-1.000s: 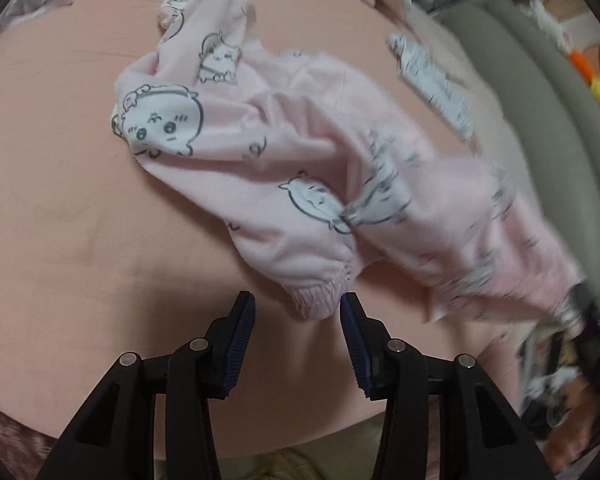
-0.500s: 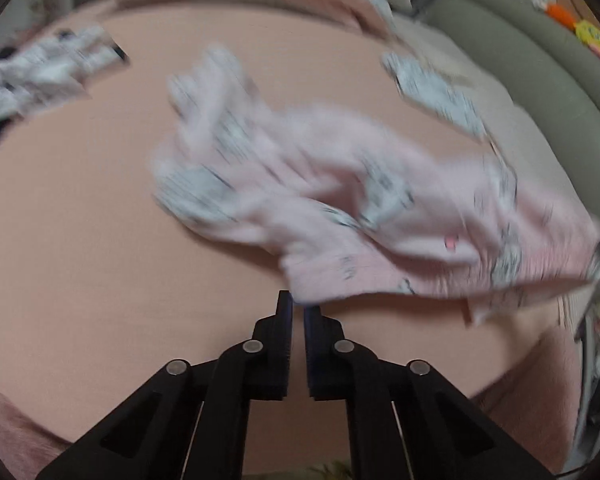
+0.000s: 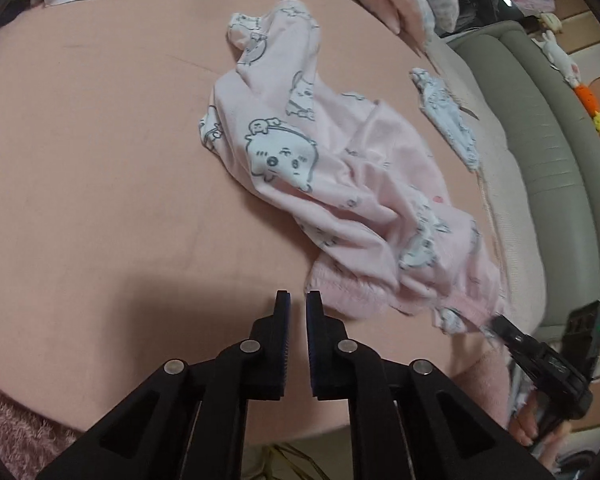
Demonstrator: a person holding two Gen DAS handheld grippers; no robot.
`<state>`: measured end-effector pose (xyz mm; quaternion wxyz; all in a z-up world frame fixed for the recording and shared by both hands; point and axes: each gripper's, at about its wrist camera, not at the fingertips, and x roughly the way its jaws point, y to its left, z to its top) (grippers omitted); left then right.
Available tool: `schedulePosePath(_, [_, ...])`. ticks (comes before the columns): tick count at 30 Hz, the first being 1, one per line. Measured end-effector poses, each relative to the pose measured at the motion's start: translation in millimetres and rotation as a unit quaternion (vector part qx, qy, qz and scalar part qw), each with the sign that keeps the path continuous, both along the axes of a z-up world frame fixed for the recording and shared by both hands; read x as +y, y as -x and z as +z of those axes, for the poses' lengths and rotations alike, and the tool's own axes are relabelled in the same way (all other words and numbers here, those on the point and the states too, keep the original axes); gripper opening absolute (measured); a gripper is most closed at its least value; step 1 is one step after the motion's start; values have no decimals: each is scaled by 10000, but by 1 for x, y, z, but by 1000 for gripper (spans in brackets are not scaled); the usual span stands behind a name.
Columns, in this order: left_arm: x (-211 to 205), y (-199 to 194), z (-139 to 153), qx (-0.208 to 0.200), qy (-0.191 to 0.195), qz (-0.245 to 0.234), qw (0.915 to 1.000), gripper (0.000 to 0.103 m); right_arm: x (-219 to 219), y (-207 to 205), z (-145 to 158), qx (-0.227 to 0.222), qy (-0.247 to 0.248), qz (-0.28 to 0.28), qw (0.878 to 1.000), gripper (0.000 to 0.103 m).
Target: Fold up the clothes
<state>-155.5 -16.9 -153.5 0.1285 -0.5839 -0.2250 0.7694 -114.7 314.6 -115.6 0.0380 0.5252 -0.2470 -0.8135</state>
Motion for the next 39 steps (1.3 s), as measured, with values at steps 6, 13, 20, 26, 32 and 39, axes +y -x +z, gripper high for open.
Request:
schedulePosePath(6, [12, 8, -3, 90, -221, -88, 9997, 22, 18, 8, -9, -138, 111, -198, 9996, 18])
schedulePosePath(13, [13, 18, -10, 86, -468, -84, 9988, 33, 25, 16, -24, -278, 345, -317, 9985, 24])
schedulePosePath(20, [36, 27, -15, 22, -735, -296, 9969, 33, 22, 26, -41, -380, 734, -245, 9963, 24])
schedulePosePath(26, [44, 31, -19, -93, -831, -303, 9960, 31, 30, 29, -40, -304, 933, -626, 9932, 25])
schedulePosePath(32, [38, 26, -27, -346, -1416, -229, 9891, 31, 35, 24, -30, -215, 828, -673, 9941, 25])
schedulePosePath(39, [42, 21, -28, -380, -1970, -171, 9795, 31, 42, 17, -23, -255, 752, -905, 9927, 24])
